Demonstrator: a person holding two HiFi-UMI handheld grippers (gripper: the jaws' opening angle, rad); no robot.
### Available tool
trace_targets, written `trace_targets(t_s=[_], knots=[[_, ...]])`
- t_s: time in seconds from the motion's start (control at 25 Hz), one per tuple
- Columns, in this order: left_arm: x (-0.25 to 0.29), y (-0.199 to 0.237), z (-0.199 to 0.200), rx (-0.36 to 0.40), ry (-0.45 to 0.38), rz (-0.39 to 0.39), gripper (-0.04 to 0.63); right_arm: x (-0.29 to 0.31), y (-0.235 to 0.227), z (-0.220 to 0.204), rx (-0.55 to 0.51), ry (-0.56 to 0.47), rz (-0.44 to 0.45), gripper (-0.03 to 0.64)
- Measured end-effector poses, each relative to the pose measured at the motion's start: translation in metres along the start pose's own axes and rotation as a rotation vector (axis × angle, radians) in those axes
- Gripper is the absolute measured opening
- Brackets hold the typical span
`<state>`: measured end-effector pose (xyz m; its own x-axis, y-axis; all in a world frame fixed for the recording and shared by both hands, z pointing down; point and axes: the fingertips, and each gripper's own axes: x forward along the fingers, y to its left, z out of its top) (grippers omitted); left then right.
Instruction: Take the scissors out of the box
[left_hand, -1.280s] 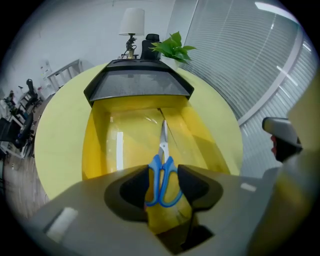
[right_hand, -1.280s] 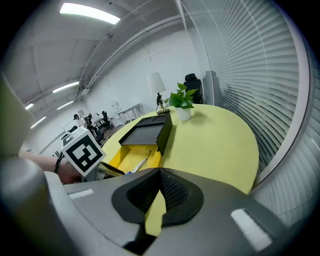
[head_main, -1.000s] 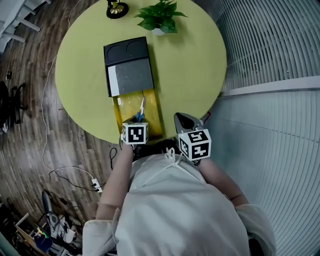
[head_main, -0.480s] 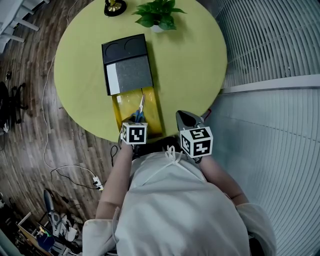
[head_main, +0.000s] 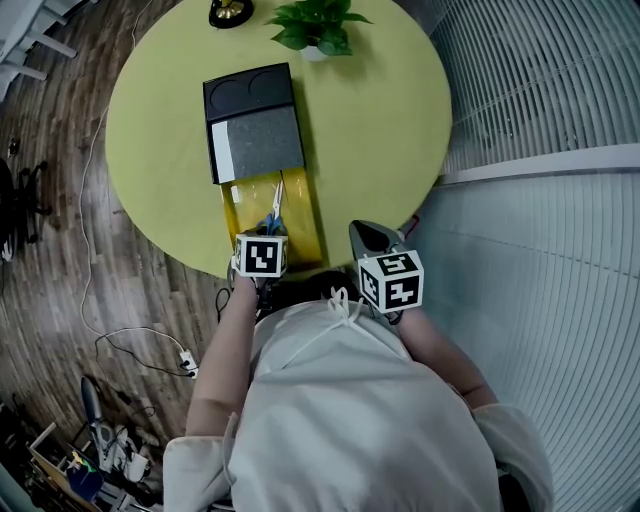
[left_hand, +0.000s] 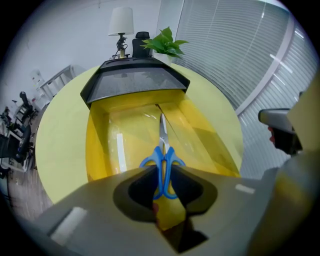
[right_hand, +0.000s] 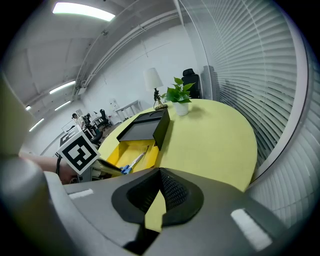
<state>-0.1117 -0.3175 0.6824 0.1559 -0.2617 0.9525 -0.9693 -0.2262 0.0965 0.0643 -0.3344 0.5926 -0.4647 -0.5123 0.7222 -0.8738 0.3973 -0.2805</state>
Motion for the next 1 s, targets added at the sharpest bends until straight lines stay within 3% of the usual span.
trace_targets(t_s=[0.24,0.56,0.84,1.0], knots=[[-0.020,-0.005,0.001,-0.011,-0.045,-0.027,0.091,-0.004,0.003,0.003,-0.008,-0.015,-0.018,-0.002],[-0.060,-0.014,0.014,-0.027,-0.178,-0.065,0.091,-0.006,0.014,0.012,-0.043,-0.035,-0.006,-0.002],[-0.108,-0.012,0.049,-0.039,-0.363,-0.075,0.091,-0.011,0.025,0.041,-0.087,-0.092,-0.007,-0.002],[-0.143,-0.009,0.084,-0.030,-0.505,-0.074,0.091,-0.021,0.030,0.079,-0.115,-0.196,-0.022,-0.002]])
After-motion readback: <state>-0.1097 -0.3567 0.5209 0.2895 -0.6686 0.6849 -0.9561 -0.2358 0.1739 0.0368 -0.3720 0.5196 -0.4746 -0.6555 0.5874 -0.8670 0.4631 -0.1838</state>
